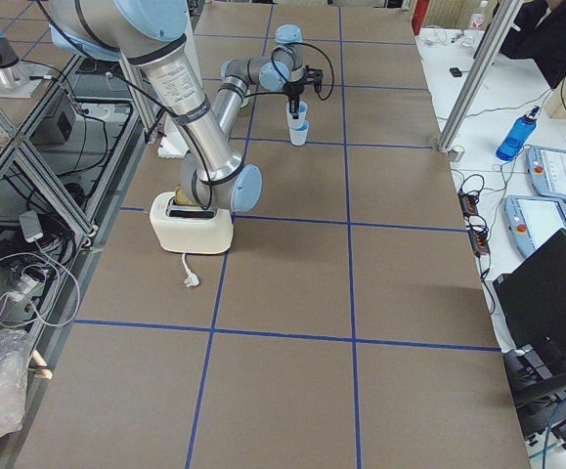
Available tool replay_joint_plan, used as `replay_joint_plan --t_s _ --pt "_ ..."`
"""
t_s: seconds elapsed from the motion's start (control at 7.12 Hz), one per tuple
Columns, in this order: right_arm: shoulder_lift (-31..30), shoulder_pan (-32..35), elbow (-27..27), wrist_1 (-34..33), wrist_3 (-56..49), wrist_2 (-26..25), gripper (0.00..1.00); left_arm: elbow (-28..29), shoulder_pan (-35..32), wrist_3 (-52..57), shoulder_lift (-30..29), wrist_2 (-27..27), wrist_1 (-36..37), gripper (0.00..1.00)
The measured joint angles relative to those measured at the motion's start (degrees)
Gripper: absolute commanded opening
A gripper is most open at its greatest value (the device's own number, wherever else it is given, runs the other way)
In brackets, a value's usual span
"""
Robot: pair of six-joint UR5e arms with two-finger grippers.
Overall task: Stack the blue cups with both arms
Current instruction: 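Lower the held cup into the center cup with the right gripper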
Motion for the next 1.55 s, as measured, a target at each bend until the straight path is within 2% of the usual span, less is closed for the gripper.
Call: replay_joint_plan --t_s 1.55 --pt "0.27 0.82 -2.68 2.92 -0.67 -0.03 0.0 0.13 -0.06 -0.16 0.79 0.01 -1.62 0.98"
